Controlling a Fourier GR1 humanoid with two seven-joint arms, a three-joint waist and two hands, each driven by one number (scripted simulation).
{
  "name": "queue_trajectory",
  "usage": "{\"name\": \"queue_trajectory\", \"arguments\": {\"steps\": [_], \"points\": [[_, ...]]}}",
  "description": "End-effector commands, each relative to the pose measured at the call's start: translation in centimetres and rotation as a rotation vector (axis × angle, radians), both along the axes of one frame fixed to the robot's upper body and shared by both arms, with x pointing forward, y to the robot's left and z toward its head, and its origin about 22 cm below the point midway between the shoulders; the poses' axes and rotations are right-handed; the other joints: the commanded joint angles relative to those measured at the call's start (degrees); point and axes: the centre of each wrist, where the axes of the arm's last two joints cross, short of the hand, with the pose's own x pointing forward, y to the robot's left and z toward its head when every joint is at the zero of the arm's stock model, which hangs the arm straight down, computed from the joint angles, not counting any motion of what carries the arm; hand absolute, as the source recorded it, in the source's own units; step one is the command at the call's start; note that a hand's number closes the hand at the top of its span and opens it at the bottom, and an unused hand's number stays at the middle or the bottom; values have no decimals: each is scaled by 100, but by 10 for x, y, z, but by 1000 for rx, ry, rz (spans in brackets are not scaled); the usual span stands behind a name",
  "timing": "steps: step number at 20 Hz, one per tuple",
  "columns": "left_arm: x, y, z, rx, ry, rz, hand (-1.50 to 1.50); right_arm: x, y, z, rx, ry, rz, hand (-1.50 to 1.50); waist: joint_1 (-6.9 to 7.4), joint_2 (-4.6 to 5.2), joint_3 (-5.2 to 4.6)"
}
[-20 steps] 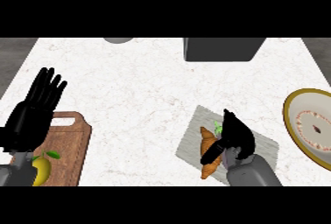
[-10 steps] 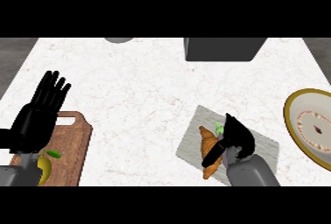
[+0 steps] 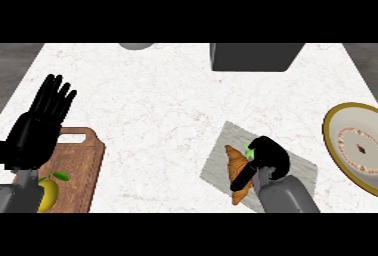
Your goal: Pick the croissant from the placemat and place it in the bowl
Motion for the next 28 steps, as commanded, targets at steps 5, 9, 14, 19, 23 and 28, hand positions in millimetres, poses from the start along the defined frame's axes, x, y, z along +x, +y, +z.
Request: {"name": "queue_trajectory", "arguments": {"steps": [5,9,14,19,23,28], "points": [[-3,-5,-10,-9,9,-8,0,9,15,2,-153,134,50,150,-3,50,42],[-3,-5,7,19,11,13,0,-37,-13,-15,-57,59,380,150,-105,3,49],[-9,2,-10,-4,36,40,0,-65,-34,12,82,-120,872,150,-273,-103,66],[-8,10,-1,-13,26,71,0,-100,-98,44,37,-297,1037,150,-479,-69,62],[-20,7,-15,-14,34,88,0,-115,-150,73,-27,-493,956,150,-459,-44,59],[-25,18,-3,5,20,74,0,-127,-185,126,-102,-707,823,150,-491,-74,46]]}}
